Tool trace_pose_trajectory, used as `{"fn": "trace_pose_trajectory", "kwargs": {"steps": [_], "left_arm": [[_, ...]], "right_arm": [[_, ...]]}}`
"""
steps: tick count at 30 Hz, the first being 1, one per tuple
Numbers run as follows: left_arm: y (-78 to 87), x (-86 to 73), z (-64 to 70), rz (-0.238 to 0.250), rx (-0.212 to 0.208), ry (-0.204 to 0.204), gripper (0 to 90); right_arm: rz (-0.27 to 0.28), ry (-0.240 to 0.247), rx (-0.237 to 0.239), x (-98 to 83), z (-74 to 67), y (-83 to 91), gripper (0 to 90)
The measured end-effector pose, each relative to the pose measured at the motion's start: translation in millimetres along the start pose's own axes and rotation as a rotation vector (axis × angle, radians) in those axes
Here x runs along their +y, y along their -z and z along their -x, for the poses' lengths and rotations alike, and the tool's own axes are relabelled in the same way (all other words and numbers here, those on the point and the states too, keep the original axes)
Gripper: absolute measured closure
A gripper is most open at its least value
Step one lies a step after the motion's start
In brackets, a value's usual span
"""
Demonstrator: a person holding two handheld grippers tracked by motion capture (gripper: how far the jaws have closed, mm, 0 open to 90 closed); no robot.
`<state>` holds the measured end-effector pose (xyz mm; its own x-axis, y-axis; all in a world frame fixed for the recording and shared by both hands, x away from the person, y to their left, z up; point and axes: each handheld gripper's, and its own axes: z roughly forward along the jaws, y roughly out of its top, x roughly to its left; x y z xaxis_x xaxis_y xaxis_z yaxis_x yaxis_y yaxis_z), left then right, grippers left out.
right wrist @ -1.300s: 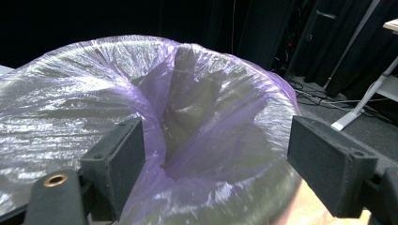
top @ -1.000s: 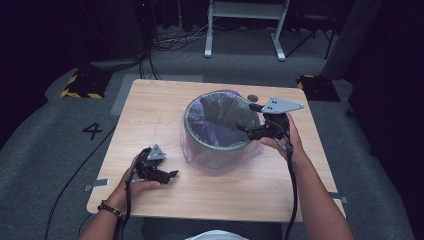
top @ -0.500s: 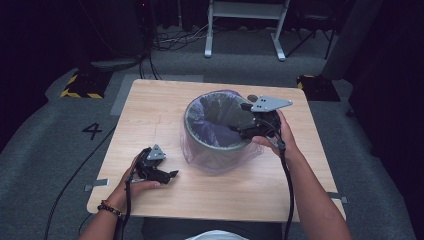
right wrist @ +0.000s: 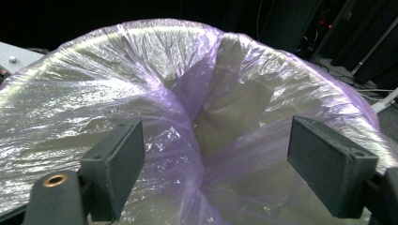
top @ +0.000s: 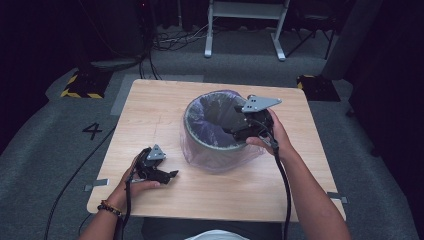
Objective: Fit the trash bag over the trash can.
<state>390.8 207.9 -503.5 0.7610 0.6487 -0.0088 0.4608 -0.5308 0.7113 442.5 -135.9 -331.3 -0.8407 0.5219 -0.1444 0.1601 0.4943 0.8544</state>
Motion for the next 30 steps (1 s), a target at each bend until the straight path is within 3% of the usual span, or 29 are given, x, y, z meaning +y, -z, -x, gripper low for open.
{"fn": "trace_pose_trajectory", "kwargs": {"steps": [30], "left_arm": [[0.0,0.1,-0.1,-0.001,-0.001,-0.001,14.6]], "right_arm": [[-0.31,-0.01,0.007,13.5,0.8,-22.9,20.4]]}}
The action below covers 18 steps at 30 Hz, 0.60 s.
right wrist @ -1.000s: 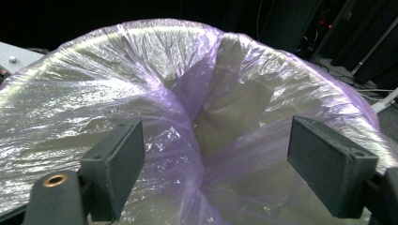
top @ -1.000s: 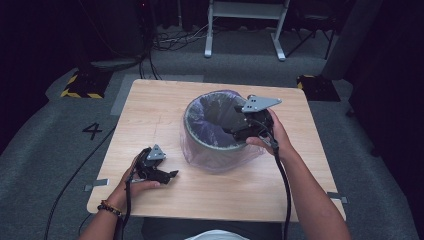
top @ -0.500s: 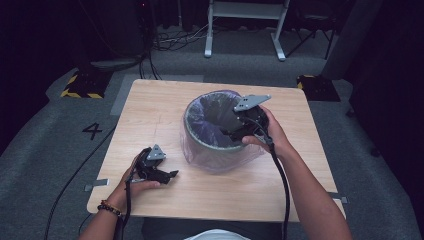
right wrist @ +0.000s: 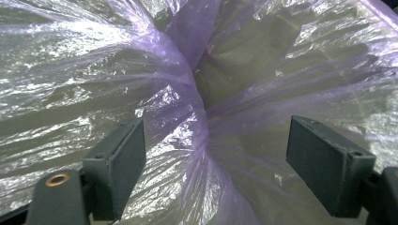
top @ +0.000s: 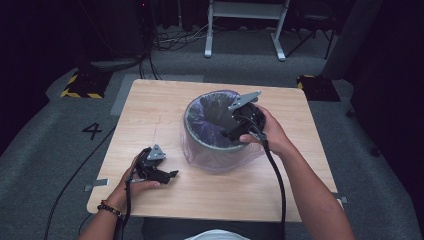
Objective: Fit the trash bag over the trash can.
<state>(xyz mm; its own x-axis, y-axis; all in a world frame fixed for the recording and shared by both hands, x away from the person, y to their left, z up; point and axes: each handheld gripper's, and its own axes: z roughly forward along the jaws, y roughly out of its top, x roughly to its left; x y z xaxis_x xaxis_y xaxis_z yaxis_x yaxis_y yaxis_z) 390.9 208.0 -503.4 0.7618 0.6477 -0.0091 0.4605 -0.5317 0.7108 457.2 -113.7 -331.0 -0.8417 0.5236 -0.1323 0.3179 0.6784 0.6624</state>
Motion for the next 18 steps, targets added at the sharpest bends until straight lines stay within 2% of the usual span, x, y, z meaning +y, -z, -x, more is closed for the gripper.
{"fn": "trace_pose_trajectory", "kwargs": {"steps": [3,7,18], "left_arm": [[0.0,0.0,0.0,0.0,0.0,0.0,14.6],[0.0,0.0,0.0,0.0,0.0,0.0,14.6],[0.0,0.0,0.0,0.0,0.0,0.0,14.6]], "right_arm": [[-0.032,-0.024,0.013,2.5,0.9,-2.4,20.5],[-0.086,-0.021,0.017,5.5,0.5,-5.6,20.1],[-0.136,-0.047,0.048,7.0,4.1,-9.2,21.8]]}}
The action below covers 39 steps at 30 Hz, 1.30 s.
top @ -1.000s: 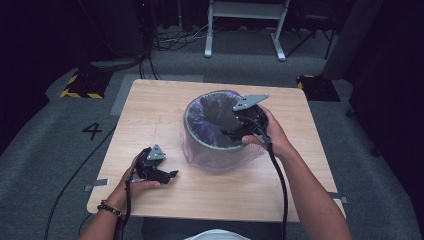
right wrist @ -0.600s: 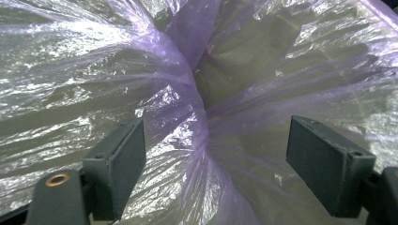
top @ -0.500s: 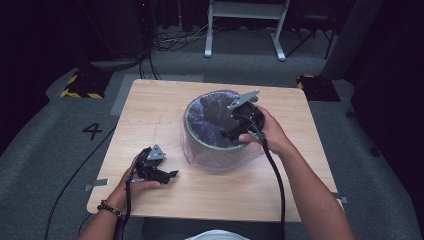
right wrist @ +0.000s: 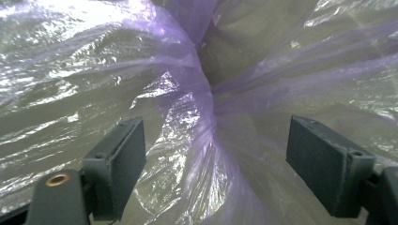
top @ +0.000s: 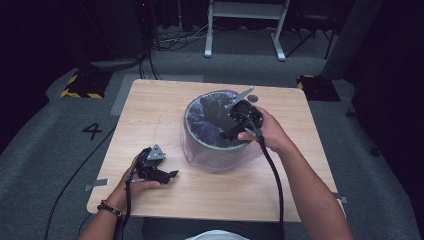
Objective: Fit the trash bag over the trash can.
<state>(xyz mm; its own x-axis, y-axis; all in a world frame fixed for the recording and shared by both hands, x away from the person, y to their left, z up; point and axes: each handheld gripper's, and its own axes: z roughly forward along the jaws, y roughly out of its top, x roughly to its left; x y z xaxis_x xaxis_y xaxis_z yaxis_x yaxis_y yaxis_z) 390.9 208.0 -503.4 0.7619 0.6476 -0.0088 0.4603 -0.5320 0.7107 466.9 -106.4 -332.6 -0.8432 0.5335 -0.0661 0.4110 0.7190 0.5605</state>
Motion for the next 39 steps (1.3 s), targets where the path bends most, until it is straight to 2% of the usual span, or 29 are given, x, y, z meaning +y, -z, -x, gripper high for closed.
{"fn": "trace_pose_trajectory", "kwargs": {"steps": [4,7,15,34,39], "left_arm": [[0.0,0.0,0.0,0.0,0.0,0.0,14.6],[0.0,0.0,0.0,0.0,0.0,0.0,14.6],[0.0,0.0,0.0,0.0,0.0,0.0,14.6],[0.0,0.0,0.0,0.0,0.0,0.0,14.6],[0.0,0.0,0.0,0.0,0.0,0.0,14.6]], "right_arm": [[-0.035,0.019,0.004,1.9,-1.3,-1.3,24.0],[-0.037,0.02,0.006,2.3,-1.4,-1.4,24.0],[-0.018,0.013,-0.006,3.3,-1.1,0.5,22.7],[0.009,0.0,-0.002,0.7,-3.1,6.7,21.5],[0.011,-0.003,-0.02,-0.2,-1.6,10.1,21.6]]}}
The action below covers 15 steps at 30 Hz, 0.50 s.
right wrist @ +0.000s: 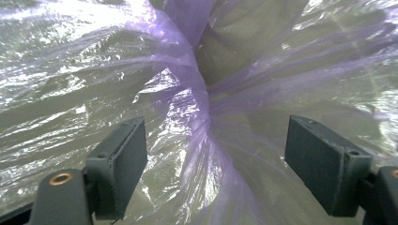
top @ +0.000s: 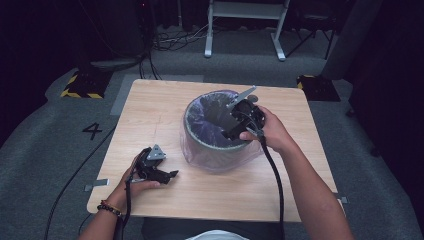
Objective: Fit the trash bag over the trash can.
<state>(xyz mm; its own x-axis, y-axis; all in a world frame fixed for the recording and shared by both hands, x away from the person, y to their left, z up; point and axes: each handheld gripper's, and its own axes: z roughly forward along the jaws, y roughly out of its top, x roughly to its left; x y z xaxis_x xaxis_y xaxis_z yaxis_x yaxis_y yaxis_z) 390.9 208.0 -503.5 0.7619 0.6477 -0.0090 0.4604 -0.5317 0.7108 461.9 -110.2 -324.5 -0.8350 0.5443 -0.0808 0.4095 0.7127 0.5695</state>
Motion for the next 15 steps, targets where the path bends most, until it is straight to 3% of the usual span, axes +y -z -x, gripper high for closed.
{"fn": "trace_pose_trajectory", "kwargs": {"steps": [15], "left_arm": [[0.0,0.0,0.0,0.0,0.0,0.0,14.6]], "right_arm": [[-0.002,0.007,-0.033,-1.9,1.2,7.7,22.4]]}}
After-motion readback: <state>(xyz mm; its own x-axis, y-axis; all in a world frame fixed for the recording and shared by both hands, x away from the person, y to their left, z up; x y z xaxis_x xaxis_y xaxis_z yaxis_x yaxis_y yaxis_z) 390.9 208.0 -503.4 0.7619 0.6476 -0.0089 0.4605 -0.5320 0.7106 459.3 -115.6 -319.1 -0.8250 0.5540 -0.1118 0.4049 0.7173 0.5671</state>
